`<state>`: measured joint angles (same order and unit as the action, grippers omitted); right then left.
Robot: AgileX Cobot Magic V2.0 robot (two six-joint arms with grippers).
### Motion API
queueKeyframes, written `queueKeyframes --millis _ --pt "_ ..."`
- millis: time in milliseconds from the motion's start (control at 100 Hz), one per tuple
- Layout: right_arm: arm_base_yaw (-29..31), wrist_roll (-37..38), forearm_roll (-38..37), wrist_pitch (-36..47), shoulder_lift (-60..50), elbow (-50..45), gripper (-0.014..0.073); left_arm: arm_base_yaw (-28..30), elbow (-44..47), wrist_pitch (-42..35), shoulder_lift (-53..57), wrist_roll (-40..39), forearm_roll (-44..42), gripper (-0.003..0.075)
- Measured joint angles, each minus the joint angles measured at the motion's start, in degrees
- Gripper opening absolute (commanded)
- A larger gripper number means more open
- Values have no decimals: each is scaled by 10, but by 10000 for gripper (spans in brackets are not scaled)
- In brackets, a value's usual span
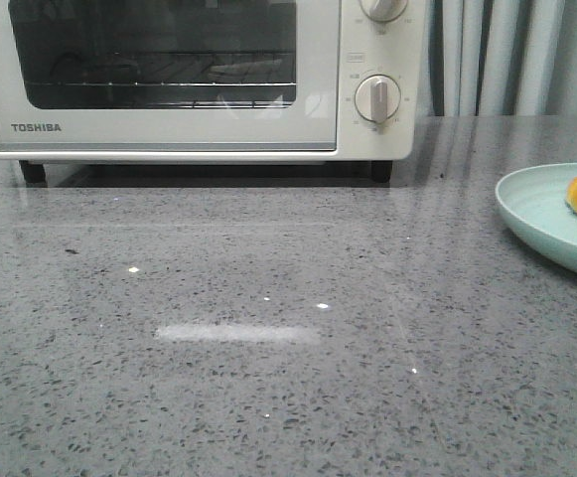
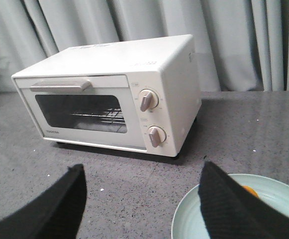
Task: Put bread in oven
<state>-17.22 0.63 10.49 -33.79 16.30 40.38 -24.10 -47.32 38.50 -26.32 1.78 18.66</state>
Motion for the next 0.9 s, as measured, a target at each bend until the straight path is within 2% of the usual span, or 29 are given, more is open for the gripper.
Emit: queueKeyframes --millis 240,400,640,900 --pt "-18 -44 13 -9 81 71 195 0 -34 -13 -50 12 6 189" --pt "-20 -47 14 -10 110 100 120 0 -45 -49 -85 38 35 188" --pt "-21 -48 15 -18 123 104 -50 0 -46 -93 -157 98 88 188" --pt "-21 -48 15 -20 123 104 -65 0 -46 -147 -236 142 126 188"
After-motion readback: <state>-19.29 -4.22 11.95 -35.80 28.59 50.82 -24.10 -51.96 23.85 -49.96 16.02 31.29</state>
